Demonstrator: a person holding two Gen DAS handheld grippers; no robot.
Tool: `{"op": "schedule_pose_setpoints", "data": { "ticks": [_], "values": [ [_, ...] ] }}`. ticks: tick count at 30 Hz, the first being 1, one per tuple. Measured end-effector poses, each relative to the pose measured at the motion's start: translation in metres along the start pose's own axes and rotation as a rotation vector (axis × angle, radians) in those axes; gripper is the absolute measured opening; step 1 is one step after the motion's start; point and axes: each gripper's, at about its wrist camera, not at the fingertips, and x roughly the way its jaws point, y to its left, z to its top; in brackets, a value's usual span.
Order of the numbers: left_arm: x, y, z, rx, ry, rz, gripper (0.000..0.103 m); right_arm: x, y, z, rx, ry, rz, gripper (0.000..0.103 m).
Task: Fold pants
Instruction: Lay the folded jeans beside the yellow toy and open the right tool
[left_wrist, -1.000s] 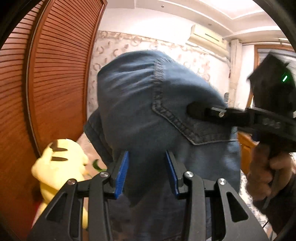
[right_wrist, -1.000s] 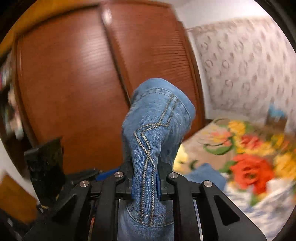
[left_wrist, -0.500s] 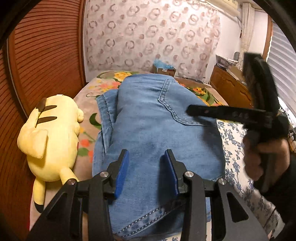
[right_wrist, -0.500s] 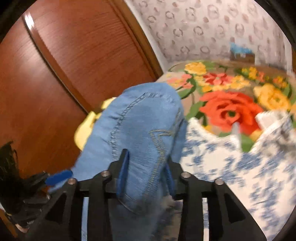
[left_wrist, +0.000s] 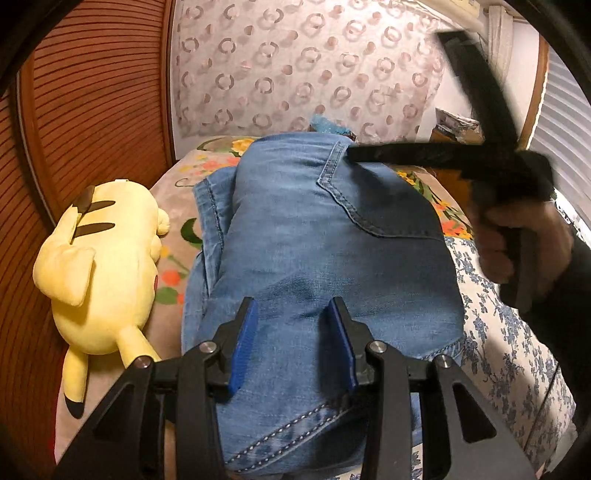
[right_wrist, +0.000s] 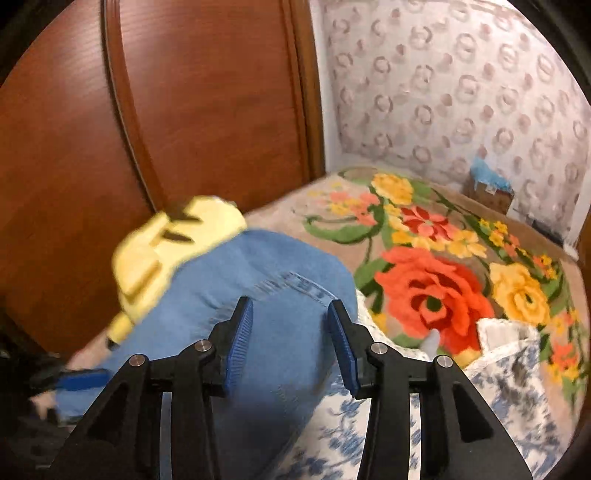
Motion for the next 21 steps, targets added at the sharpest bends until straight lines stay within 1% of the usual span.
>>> {"op": "schedule_pose_setpoints", "data": {
  "ticks": [2,3,7,12,21],
  "values": [
    [0.0,0.001,-0.001,-0.004,-0.006,-0.003,0.039,0.019,-0.006,-0.008,0.02,0.048,-0.002,0.043],
    [-0.001,0.0,-0.001,-0.003,-0.008,-0.004,0.039,0.023,-0.011,-0.011,0.031,0.051,0.001,0.043],
    [-0.01,-0.006,-0.002,0.005,-0.023,0.011,0.039,0.003,-0.015,-0.02,0.066,0.021,-0.003,0.043],
    [-0.031,-0.02,-0.003,0.022,-0.058,0.008,0.039,-0.051,-0.002,-0.04,0.066,-0.033,-0.05,0.043],
    [-0.073,-0.067,-0.017,0.098,-0.113,-0.011,0.039,-0.153,0.012,-0.099,0.125,-0.13,-0.087,0.043]
  ]
}}
